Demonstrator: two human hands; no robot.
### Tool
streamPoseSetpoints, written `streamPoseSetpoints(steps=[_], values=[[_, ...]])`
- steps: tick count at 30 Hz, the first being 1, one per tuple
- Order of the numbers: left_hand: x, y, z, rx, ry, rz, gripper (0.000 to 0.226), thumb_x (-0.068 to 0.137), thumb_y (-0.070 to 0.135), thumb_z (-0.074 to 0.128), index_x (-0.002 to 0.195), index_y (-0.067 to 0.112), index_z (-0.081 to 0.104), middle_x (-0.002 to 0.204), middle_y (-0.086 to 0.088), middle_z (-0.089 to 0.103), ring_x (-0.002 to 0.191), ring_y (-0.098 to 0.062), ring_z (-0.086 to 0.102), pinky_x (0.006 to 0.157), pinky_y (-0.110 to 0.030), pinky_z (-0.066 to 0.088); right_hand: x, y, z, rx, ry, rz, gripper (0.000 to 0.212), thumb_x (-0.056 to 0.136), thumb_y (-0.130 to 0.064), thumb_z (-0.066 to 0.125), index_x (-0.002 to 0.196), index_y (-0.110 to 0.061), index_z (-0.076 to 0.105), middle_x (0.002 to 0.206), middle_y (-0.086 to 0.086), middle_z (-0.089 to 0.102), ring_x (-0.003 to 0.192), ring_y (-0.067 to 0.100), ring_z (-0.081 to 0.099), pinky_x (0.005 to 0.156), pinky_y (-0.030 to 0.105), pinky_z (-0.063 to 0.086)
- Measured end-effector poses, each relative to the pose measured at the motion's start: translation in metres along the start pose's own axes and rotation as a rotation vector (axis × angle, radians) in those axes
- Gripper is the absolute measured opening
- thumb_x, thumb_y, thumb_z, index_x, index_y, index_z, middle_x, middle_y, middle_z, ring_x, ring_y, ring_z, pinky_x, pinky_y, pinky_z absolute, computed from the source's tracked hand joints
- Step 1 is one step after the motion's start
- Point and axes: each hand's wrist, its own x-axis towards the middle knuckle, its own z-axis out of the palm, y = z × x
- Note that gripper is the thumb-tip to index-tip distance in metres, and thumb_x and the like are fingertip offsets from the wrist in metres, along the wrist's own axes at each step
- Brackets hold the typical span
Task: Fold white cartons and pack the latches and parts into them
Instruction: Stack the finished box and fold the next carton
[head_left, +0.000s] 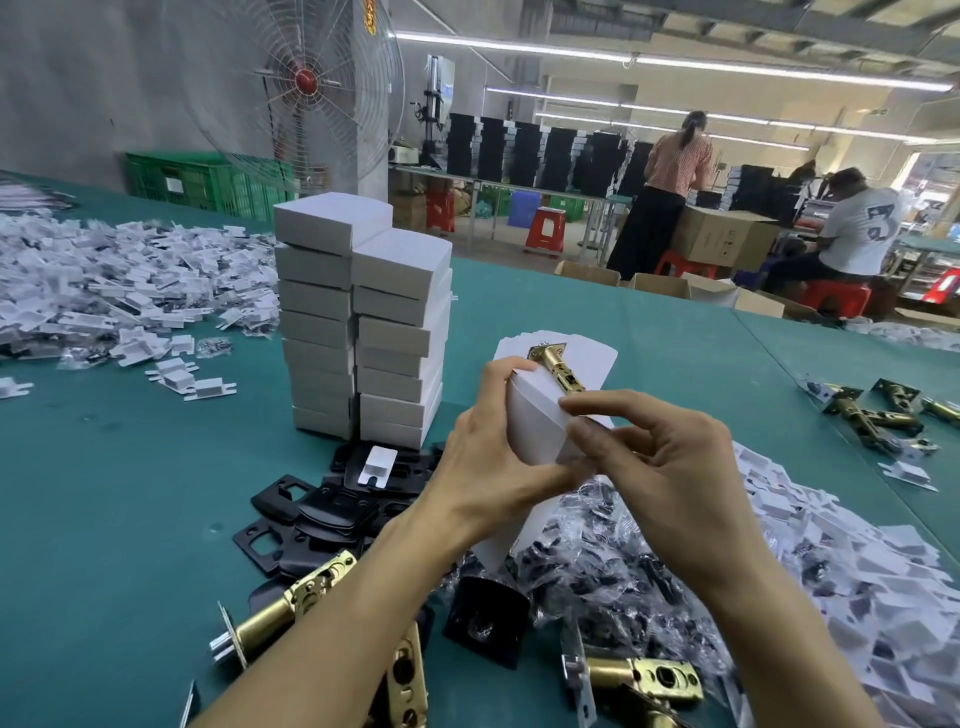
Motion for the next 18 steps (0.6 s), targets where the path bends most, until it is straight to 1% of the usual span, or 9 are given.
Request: streamPoseSetpoints(steps=[2, 4, 7, 9, 13, 15, 16, 17, 18], values=[[-0.001, 0.001, 0.001, -0.020, 0.015, 0.014, 0.077, 0.062, 0.057, 0.081, 0.120, 0.054, 0.030, 0.103, 0.008, 0.064, 0.086, -0.010, 0.066, 0.075, -0.041, 0.058, 0.000, -0.002, 0.004, -0.082, 0.050, -0.058, 0.017, 0.087, -0.008, 0.073, 0.097, -0.021, 0.078, 0.063, -0.018, 0.068, 0.054, -0.005, 0.059, 0.053, 0.004, 0.038], [-0.001, 0.002, 0.001, -0.010, 0.016, 0.047, 0.077, 0.065, 0.055, 0.079, 0.123, 0.055, 0.029, 0.107, 0.009, 0.063, 0.090, -0.013, 0.067, 0.079, -0.040, 0.057, -0.001, -0.002, 0.006, -0.120, 0.069, -0.086, 0.014, 0.088, -0.007, 0.073, 0.097, -0.016, 0.078, 0.056, -0.021, 0.061, 0.048, -0.004, 0.054, 0.048, 0.003, 0.034], [-0.001, 0.001, 0.002, -0.003, -0.009, 0.054, 0.064, 0.070, 0.053, 0.077, 0.119, 0.053, 0.037, 0.108, 0.005, 0.064, 0.089, -0.019, 0.067, 0.077, -0.044, 0.057, -0.001, -0.003, 0.009, -0.164, 0.080, -0.094, 0.012, 0.090, -0.009, 0.071, 0.096, -0.017, 0.076, 0.060, -0.011, 0.063, 0.049, -0.002, 0.054, 0.048, 0.005, 0.033], [0.000, -0.001, 0.003, 0.005, -0.009, 0.055, 0.060, 0.074, 0.049, 0.078, 0.118, 0.049, 0.038, 0.107, 0.002, 0.064, 0.087, -0.022, 0.066, 0.075, -0.047, 0.057, -0.002, -0.002, 0.011, -0.143, 0.094, -0.077, 0.011, 0.091, -0.008, 0.070, 0.095, -0.017, 0.075, 0.062, -0.006, 0.064, 0.046, -0.002, 0.053, 0.046, 0.005, 0.032], [0.000, -0.001, 0.005, 0.061, 0.004, 0.093, 0.060, 0.072, 0.059, 0.071, 0.121, 0.051, 0.038, 0.109, 0.006, 0.059, 0.085, -0.017, 0.065, 0.070, -0.044, 0.058, -0.003, -0.001, 0.013, -0.115, 0.129, -0.072, 0.009, 0.091, -0.008, 0.070, 0.094, -0.015, 0.074, 0.060, -0.007, 0.062, 0.043, -0.003, 0.050, 0.045, 0.004, 0.030], [0.000, -0.002, 0.005, 0.092, 0.015, 0.101, 0.059, 0.072, 0.065, 0.067, 0.121, 0.053, 0.037, 0.110, 0.005, 0.056, 0.084, -0.016, 0.064, 0.068, -0.044, 0.058, -0.003, 0.000, 0.012, -0.118, 0.123, -0.080, 0.010, 0.090, -0.007, 0.070, 0.094, -0.015, 0.075, 0.062, -0.008, 0.062, 0.045, -0.004, 0.052, 0.047, 0.003, 0.032], [0.000, -0.003, 0.005, 0.097, 0.021, 0.102, 0.059, 0.072, 0.067, 0.067, 0.122, 0.055, 0.037, 0.109, 0.004, 0.056, 0.083, -0.017, 0.064, 0.067, -0.044, 0.058, -0.003, 0.001, 0.011, -0.124, 0.105, -0.083, 0.012, 0.089, -0.006, 0.071, 0.095, -0.015, 0.075, 0.067, -0.009, 0.065, 0.050, -0.005, 0.055, 0.050, 0.004, 0.036], [0.001, -0.004, 0.004, 0.097, 0.028, 0.099, 0.060, 0.071, 0.068, 0.067, 0.121, 0.056, 0.037, 0.108, 0.003, 0.056, 0.082, -0.018, 0.063, 0.066, -0.044, 0.058, -0.002, 0.002, 0.011, -0.135, 0.080, -0.081, 0.014, 0.089, -0.006, 0.071, 0.097, -0.016, 0.076, 0.078, -0.008, 0.069, 0.059, -0.004, 0.061, 0.056, 0.006, 0.042], [0.001, -0.005, 0.003, 0.095, 0.036, 0.094, 0.059, 0.070, 0.068, 0.068, 0.120, 0.057, 0.038, 0.106, 0.002, 0.056, 0.081, -0.017, 0.063, 0.066, -0.042, 0.057, -0.002, 0.003, 0.012, -0.150, 0.060, -0.080, 0.016, 0.088, -0.006, 0.072, 0.098, -0.017, 0.076, 0.091, -0.007, 0.071, 0.071, -0.001, 0.066, 0.064, 0.012, 0.049]])
